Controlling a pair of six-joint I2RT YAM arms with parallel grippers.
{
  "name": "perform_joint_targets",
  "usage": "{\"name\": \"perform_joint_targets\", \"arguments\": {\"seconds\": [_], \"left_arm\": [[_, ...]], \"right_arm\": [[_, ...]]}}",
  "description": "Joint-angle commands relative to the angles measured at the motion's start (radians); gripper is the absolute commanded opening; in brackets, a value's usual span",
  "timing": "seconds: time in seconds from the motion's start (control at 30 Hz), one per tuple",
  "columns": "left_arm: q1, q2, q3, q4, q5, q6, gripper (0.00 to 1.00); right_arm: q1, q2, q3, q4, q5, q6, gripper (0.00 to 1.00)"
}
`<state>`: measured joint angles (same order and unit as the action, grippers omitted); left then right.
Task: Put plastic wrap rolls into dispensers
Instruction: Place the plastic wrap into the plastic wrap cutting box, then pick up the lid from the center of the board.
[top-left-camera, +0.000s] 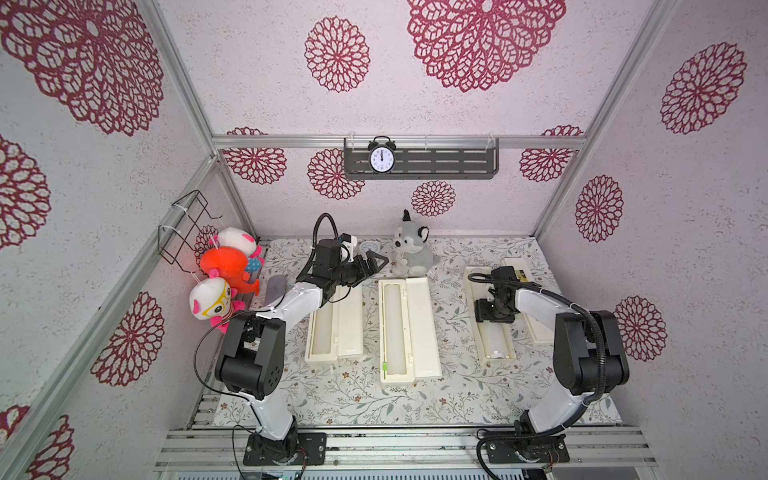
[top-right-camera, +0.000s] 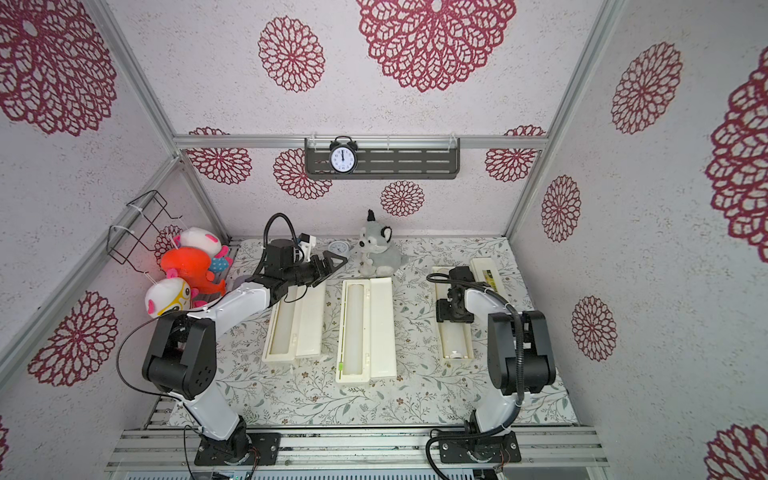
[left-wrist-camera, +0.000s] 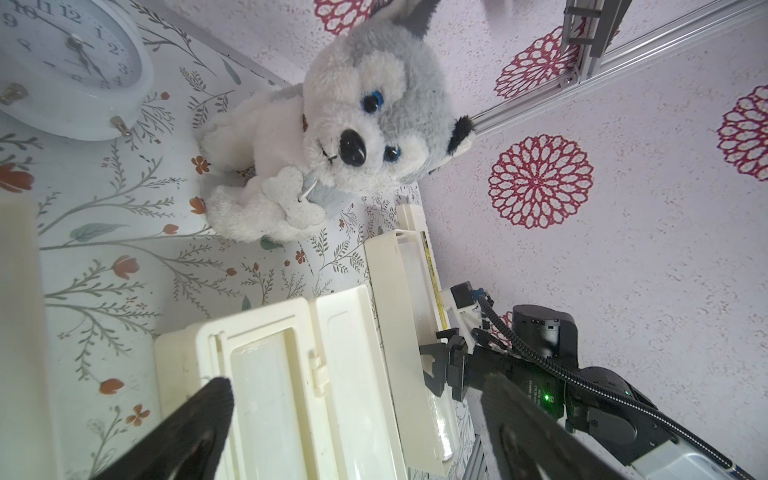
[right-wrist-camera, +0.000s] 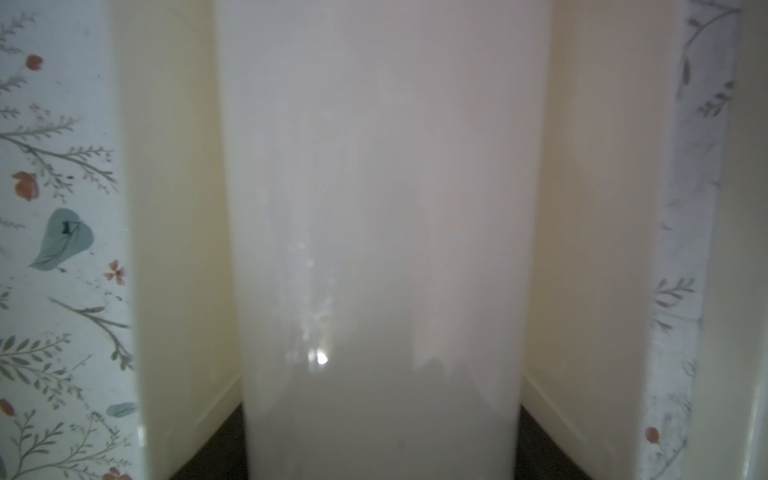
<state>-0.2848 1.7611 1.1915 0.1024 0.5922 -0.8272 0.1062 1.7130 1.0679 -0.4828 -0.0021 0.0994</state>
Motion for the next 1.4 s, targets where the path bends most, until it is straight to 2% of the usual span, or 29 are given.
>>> {"name": "perform_joint_targets", "arguments": {"seconds": [0.0, 0.1, 0.2, 0.33, 0.43, 0.5, 0.6, 0.7, 0.8, 0.93, 1.1, 1.23, 1.37], "left_arm": [[-0.01, 0.008, 0.023, -0.009, 0.002, 0.007, 0.98], [-0.025, 0.009, 0.045, -0.05, -0.019, 0.029, 0.98], [-0.049, 0.008, 0.08, -0.11, -0.053, 0.073, 0.98], [-0.072, 0.024, 0.108, -0.107, -0.052, 0.064, 0.98], [-0.113, 0.056, 0.151, -0.116, -0.056, 0.067, 0.98], [-0.142, 0.081, 0.185, -0.122, -0.06, 0.067, 0.98], [-0.179, 0.129, 0.238, -0.122, -0.058, 0.046, 0.98], [-0.211, 0.169, 0.289, -0.134, -0.058, 0.034, 0.98], [-0.233, 0.192, 0.323, -0.147, -0.056, 0.037, 0.98], [-0.243, 0.231, 0.341, -0.158, -0.036, 0.034, 0.98], [-0.243, 0.248, 0.375, -0.205, -0.033, 0.066, 0.98], [-0.241, 0.267, 0.417, -0.24, -0.023, 0.084, 0.98], [-0.231, 0.294, 0.449, -0.245, 0.003, 0.073, 0.98]], "right_arm": [[-0.005, -0.057, 0.028, -0.04, 0.036, 0.029, 0.72], [-0.006, -0.099, 0.05, -0.085, 0.036, 0.028, 0.81], [-0.005, -0.154, 0.063, -0.114, 0.036, 0.019, 0.98], [-0.011, -0.211, 0.091, -0.162, 0.062, -0.006, 0.99], [-0.063, -0.244, 0.1, -0.171, 0.088, -0.037, 0.99], [-0.108, -0.251, 0.108, -0.177, 0.097, -0.08, 0.99], [-0.161, -0.24, 0.128, -0.183, 0.186, -0.175, 0.99], [-0.236, -0.206, 0.139, -0.158, 0.192, -0.273, 0.99], [-0.32, -0.138, 0.179, -0.15, 0.143, -0.317, 0.99], [-0.412, -0.061, 0.199, -0.107, 0.005, -0.354, 0.99], [-0.483, 0.043, 0.232, -0.078, -0.066, -0.379, 0.99], [-0.535, 0.11, 0.257, -0.038, -0.176, -0.4, 0.99], [-0.55, 0.214, 0.328, -0.071, -0.252, -0.437, 0.99]]}}
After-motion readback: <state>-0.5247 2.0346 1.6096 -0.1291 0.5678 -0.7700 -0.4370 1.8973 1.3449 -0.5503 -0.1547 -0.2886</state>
